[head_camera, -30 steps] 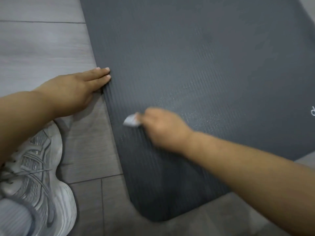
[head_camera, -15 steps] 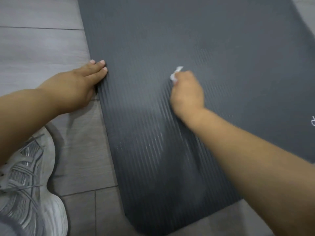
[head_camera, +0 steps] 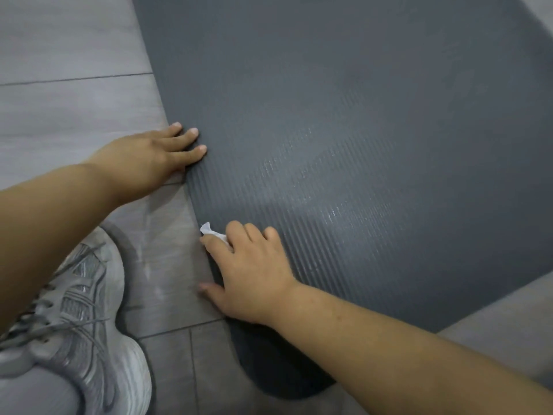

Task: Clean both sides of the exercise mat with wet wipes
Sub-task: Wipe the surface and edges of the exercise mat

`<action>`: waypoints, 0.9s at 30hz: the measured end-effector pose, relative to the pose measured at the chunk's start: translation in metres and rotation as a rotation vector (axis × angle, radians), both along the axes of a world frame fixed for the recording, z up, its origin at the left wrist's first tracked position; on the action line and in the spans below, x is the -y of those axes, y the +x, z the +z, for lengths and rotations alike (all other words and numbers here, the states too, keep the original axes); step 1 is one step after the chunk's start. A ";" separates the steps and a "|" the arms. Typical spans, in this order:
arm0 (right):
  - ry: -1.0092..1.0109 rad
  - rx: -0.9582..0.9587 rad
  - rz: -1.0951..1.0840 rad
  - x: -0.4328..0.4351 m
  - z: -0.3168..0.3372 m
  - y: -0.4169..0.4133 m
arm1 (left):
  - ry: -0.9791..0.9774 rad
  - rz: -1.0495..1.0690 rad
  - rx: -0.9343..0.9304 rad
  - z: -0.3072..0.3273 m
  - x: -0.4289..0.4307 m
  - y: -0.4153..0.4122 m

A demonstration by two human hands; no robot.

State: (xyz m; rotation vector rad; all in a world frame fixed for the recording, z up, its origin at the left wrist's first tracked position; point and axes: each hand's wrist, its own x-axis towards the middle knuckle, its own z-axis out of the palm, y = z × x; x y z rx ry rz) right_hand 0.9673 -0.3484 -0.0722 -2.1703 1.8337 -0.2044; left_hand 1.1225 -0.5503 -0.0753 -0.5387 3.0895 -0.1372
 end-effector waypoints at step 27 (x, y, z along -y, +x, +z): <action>0.478 0.073 -0.331 -0.026 0.044 0.021 | -0.007 -0.079 -0.094 0.060 -0.013 -0.018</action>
